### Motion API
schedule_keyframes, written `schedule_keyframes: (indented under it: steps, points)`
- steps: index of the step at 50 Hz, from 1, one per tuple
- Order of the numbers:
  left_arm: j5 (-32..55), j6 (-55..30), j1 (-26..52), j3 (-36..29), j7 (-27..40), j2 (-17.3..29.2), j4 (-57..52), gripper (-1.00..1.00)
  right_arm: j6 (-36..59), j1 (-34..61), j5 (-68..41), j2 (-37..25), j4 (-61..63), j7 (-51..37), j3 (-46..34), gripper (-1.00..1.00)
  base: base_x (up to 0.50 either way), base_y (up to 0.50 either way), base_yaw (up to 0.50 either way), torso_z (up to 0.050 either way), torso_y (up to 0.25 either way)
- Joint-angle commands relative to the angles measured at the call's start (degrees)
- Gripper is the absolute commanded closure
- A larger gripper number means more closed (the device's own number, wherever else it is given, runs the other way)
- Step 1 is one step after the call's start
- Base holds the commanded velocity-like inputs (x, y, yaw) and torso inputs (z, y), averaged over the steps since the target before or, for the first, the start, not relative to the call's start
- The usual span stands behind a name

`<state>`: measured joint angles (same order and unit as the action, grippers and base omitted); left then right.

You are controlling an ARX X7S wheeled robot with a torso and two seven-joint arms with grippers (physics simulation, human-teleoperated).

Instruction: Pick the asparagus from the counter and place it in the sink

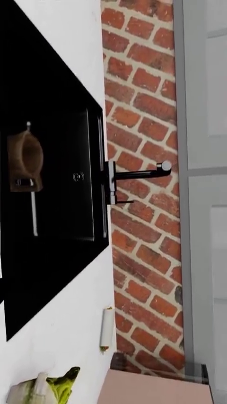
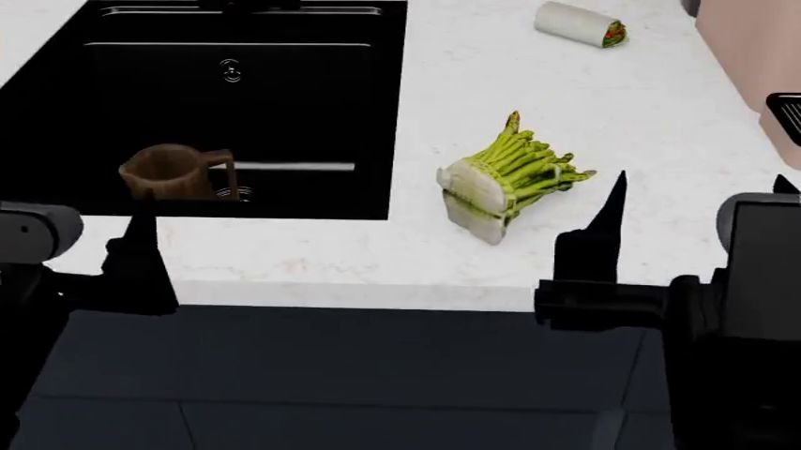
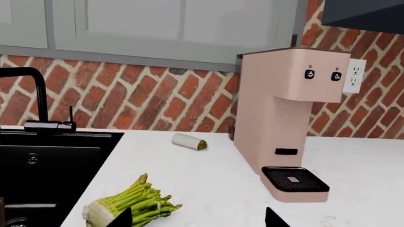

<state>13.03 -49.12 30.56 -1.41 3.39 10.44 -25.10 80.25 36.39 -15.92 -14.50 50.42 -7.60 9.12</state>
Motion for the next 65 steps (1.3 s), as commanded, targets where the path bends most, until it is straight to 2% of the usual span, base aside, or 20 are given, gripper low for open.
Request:
schedule_keyframes:
  steps: [1,2,5,7,8,11,19,40,65]
  points:
    - [1.2,-2.7,5.2,1.0,-0.3,1.1,2.2,-1.00,9.7,7.8,-5.1,-2.9,1.3,-3.4,4.1,-1.00,0.00,0.00,0.00,0.000,0.000]
    - [1.2,-2.3,5.3,1.0,-0.4,1.1,2.4,-1.00,9.7,8.2,-10.6,-4.9,0.8,-7.6,5.3,-1.00,0.00,0.00,0.00,0.000,0.000]
    - [1.0,-1.9,5.7,0.8,-0.3,1.4,2.9,-1.00,9.7,11.1,-36.4,-12.4,-3.4,-30.5,11.5,-1.00,0.00,0.00,0.00,0.000,0.000]
    - [1.0,-1.9,5.8,0.6,-0.3,1.5,2.8,-1.00,9.6,12.9,-53.6,-16.6,-6.2,-42.4,12.9,-1.00,0.00,0.00,0.00,0.000,0.000]
    - [1.1,-1.7,5.8,0.6,-0.4,1.5,2.9,-1.00,9.5,13.5,-60.0,-18.0,-7.2,-46.3,13.3,-1.00,0.00,0.00,0.00,0.000,0.000]
    - [1.1,-1.1,5.5,0.5,-0.4,1.4,3.3,-1.00,8.6,13.9,-65.8,-20.1,-8.3,-51.4,13.6,-1.00,0.00,0.00,0.00,0.000,0.000]
    - [1.6,-0.3,4.4,0.6,-0.4,1.4,3.0,-1.00,5.0,12.1,-65.6,-21.3,-7.1,-50.2,13.5,-1.00,0.05,0.00,0.00,0.000,0.000]
    - [2.1,0.0,3.3,-0.2,0.1,1.7,2.7,-1.00,0.5,8.5,-62.6,-22.5,-6.4,-46.3,12.7,-1.00,0.33,-0.02,0.00,0.000,0.000]
    - [3.2,-0.3,2.8,-0.2,0.9,2.1,1.9,-1.00,-2.9,5.6,-63.1,-22.5,-6.4,-45.7,13.7,-1.00,0.33,0.00,0.00,0.000,0.000]
